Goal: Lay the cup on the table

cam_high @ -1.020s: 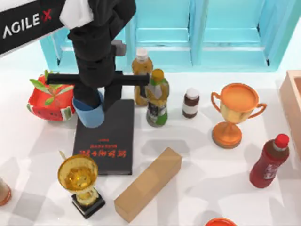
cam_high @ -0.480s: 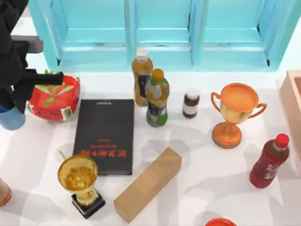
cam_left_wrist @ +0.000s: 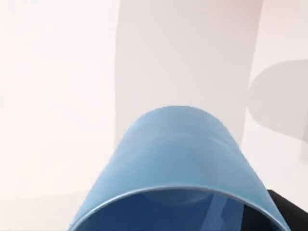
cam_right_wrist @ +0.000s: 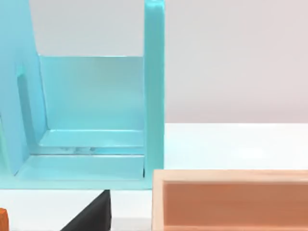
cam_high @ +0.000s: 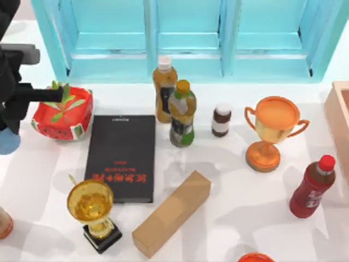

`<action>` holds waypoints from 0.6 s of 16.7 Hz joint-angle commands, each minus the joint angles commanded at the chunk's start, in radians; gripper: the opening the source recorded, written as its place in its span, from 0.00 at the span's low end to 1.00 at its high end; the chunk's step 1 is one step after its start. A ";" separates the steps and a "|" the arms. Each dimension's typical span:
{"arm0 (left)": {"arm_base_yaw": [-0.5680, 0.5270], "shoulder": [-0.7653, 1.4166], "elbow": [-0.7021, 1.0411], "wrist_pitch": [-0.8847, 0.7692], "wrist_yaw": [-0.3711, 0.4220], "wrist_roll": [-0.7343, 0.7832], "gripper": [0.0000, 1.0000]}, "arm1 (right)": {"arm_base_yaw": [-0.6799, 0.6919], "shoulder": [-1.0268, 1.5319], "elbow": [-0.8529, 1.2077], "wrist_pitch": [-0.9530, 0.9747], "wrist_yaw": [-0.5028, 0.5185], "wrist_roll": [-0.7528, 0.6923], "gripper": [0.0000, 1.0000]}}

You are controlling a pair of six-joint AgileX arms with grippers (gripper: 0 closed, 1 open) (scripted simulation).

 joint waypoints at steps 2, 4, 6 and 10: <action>0.007 0.006 -0.038 0.046 0.001 0.006 0.00 | 0.000 0.000 0.000 0.000 0.000 0.000 1.00; 0.017 0.016 -0.091 0.108 0.002 0.015 0.00 | 0.000 0.000 0.000 0.000 0.000 0.000 1.00; 0.027 0.026 -0.144 0.172 0.002 0.024 0.00 | 0.000 0.000 0.000 0.000 0.000 0.000 1.00; 0.037 0.037 -0.196 0.236 0.002 0.033 0.00 | 0.000 0.000 0.000 0.000 0.000 0.000 1.00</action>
